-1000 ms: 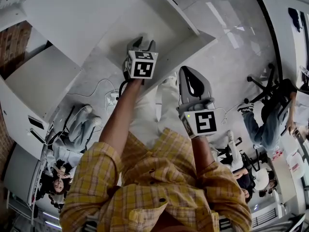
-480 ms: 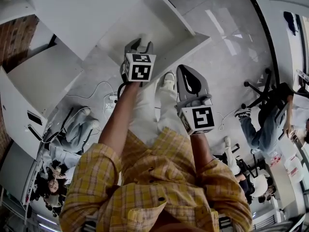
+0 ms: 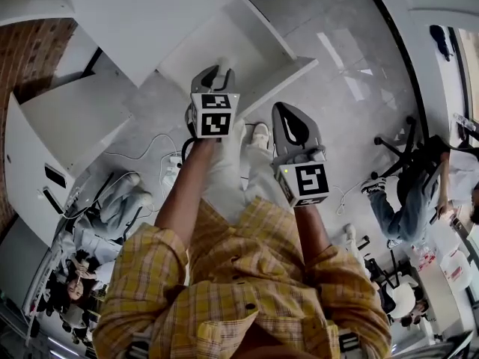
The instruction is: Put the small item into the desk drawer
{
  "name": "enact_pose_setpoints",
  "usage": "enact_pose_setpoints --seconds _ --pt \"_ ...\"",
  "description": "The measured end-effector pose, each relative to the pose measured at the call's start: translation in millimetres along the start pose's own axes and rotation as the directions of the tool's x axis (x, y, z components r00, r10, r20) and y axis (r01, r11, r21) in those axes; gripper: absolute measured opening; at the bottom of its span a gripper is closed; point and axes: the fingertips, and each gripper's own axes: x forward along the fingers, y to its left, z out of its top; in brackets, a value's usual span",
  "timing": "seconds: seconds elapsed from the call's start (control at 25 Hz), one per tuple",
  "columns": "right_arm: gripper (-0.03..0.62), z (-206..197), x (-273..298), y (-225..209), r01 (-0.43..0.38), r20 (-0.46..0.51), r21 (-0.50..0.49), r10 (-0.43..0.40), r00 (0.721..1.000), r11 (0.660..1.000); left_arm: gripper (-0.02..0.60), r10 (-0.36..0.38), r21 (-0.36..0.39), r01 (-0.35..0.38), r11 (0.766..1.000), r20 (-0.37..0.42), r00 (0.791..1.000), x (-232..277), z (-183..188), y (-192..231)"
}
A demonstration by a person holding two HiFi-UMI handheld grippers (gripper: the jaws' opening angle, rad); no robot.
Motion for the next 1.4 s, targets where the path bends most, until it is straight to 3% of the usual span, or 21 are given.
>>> enact_pose_setpoints --seconds 0.72,1.4 --pt "-0.002 41.3 -49.7 20.3 -0.015 0.078 -0.074 0.021 0.997 0.997 0.002 0.072 -0.037 -0.066 0.997 0.213 0.974 -113.1 47.9 -21.8" --pt "-0.002 100.0 -106.2 24.3 -0.033 0.2 -0.073 0.047 0.979 0.997 0.002 0.098 -0.038 -0.091 0.995 0.416 0.904 -224.1 91.6 -64.3"
